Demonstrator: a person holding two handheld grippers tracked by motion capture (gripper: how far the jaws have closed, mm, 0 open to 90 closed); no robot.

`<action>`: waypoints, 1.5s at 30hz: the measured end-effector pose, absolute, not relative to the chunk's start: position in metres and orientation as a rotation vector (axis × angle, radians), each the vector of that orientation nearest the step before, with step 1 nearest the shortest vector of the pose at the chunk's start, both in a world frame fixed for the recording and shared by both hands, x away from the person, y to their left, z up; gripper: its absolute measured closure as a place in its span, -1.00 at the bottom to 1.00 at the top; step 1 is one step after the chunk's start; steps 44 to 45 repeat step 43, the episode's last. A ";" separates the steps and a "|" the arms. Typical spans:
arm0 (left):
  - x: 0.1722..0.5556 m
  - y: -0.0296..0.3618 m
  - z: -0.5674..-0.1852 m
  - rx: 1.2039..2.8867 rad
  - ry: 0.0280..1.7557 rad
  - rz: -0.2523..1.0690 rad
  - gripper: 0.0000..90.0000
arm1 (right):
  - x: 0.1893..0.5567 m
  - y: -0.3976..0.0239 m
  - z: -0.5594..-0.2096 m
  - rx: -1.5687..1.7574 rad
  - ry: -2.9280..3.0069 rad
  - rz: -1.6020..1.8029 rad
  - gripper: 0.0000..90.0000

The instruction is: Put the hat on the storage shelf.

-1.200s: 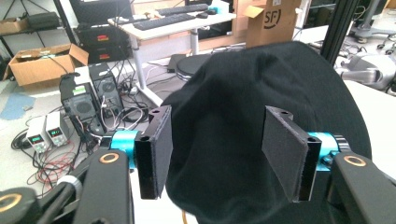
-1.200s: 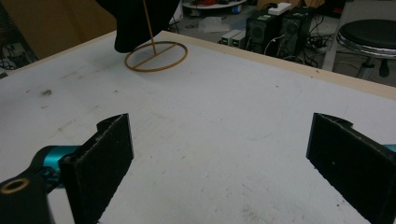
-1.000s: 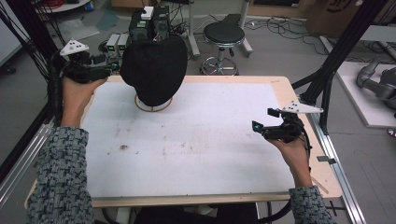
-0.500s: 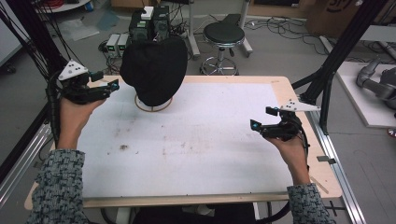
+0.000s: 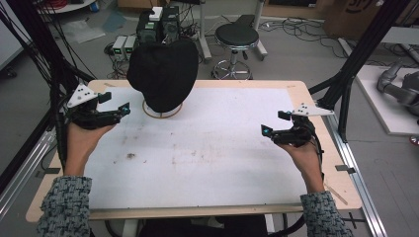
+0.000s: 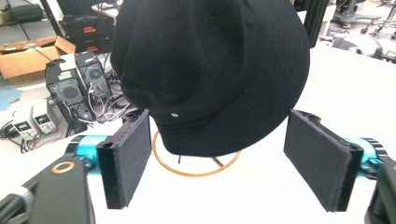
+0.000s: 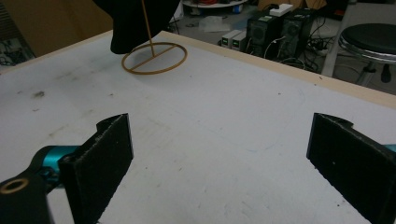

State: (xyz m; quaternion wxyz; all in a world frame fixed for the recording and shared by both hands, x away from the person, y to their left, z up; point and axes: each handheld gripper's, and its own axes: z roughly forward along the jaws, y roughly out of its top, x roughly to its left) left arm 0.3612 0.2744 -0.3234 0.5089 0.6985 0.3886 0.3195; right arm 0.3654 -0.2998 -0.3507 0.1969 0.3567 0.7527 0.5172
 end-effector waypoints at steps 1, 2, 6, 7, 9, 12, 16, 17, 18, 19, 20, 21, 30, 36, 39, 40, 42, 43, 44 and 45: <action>0.359 0.275 -0.325 1.684 0.933 0.767 -0.50 | 0.366 -0.300 -0.351 0.990 2.105 1.444 -0.85; 0.357 0.274 -0.327 1.683 0.935 0.766 -0.51 | 0.366 -0.299 -0.351 0.994 2.106 1.447 -0.85; 0.349 0.275 -0.331 1.686 0.935 0.779 -0.58 | 0.368 -0.298 -0.351 0.992 2.099 1.446 -0.85; 0.346 0.275 -0.333 1.685 0.936 0.786 -0.60 | 0.368 -0.297 -0.351 0.991 2.101 1.447 -0.85; 0.340 0.274 -0.339 1.681 0.932 0.784 -0.64 | 0.370 -0.296 -0.352 0.983 2.104 1.450 -0.85; 0.335 0.275 -0.348 1.689 0.935 0.768 -0.64 | 0.371 -0.294 -0.352 0.986 2.108 1.440 -0.85; 0.335 0.278 -0.356 1.694 0.968 0.763 -0.64 | 0.372 -0.294 -0.353 0.996 2.099 1.435 -0.85; 0.335 0.279 -0.357 1.695 0.970 0.762 -0.64 | 0.372 -0.294 -0.353 0.996 2.100 1.433 -0.85; 0.335 0.280 -0.358 1.695 0.973 0.758 -0.64 | 0.371 -0.293 -0.352 1.006 2.104 1.432 -0.85; 0.335 0.280 -0.359 1.695 0.977 0.761 -0.64 | 0.372 -0.293 -0.353 0.995 2.099 1.433 -0.85; 0.335 0.280 -0.359 1.700 0.975 0.764 -0.64 | 0.372 -0.293 -0.352 0.995 2.098 1.436 -0.85; 0.335 0.280 -0.359 1.697 0.976 0.762 -0.64 | 0.372 -0.293 -0.352 0.992 2.097 1.434 -0.85; 0.333 0.279 -0.357 1.700 0.975 0.780 -0.64 | 0.372 -0.292 -0.352 0.991 2.103 1.435 -0.85; 0.334 0.278 -0.358 1.708 0.974 0.782 -0.64 | 0.371 -0.291 -0.352 1.000 2.107 1.437 -0.85; 0.335 0.278 -0.358 1.705 0.971 0.789 -0.64 | 0.371 -0.291 -0.352 0.991 2.106 1.437 -0.85; 0.336 0.277 -0.358 1.705 0.971 0.786 -0.64 | 0.371 -0.290 -0.352 0.992 2.107 1.435 -0.85; 0.337 0.276 -0.359 1.709 0.971 0.790 -0.64 | 0.371 -0.290 -0.352 0.988 2.110 1.433 -0.85; 0.337 0.276 -0.359 1.717 0.966 0.795 -0.64 | 0.371 -0.290 -0.352 0.990 2.112 1.431 -0.85; 0.337 0.276 -0.359 1.717 0.966 0.795 -0.64 | 0.371 -0.290 -0.352 0.990 2.112 1.431 -0.85; 0.337 0.276 -0.359 1.717 0.966 0.795 -0.64 | 0.371 -0.290 -0.352 0.990 2.112 1.431 -0.85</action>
